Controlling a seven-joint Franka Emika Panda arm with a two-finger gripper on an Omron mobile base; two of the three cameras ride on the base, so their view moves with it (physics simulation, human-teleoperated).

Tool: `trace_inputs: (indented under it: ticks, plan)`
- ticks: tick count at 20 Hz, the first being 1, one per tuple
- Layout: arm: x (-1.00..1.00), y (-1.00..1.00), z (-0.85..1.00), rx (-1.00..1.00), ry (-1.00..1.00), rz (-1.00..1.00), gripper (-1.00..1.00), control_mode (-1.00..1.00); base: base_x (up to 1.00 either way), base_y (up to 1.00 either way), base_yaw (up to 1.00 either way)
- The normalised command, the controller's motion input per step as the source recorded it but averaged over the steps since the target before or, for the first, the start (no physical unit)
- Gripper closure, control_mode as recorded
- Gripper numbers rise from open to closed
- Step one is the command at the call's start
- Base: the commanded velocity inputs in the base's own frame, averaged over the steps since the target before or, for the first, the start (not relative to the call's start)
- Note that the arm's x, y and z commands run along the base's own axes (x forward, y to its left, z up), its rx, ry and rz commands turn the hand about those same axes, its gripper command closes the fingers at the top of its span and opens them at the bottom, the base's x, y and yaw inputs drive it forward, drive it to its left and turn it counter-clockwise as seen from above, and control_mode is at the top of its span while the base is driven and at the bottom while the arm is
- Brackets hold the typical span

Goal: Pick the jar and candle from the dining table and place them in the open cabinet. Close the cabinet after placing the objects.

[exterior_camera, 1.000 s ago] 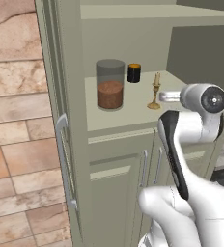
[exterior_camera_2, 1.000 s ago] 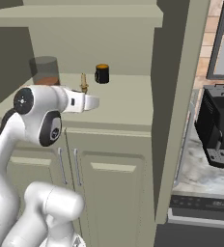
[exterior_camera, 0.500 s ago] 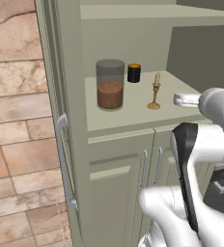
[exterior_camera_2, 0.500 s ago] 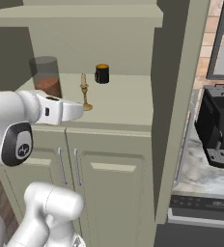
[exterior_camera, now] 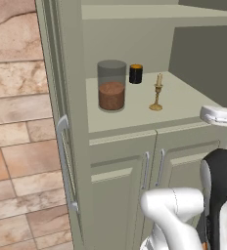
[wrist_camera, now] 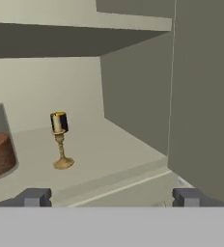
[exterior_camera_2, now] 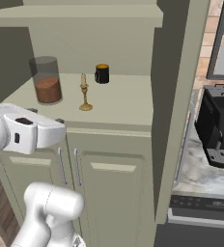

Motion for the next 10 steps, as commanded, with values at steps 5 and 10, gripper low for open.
trace_inputs:
  ticks: [5, 10]
  plan:
    - [-0.84, 0.00, 0.00, 0.00, -0.06, 0.00, -1.00, -1.00, 0.00, 0.00, 0.00]
    - [-0.59, 0.18, 0.00, -0.01, -0.14, 0.00, -1.00, -1.00, 0.00, 0.00, 0.00]
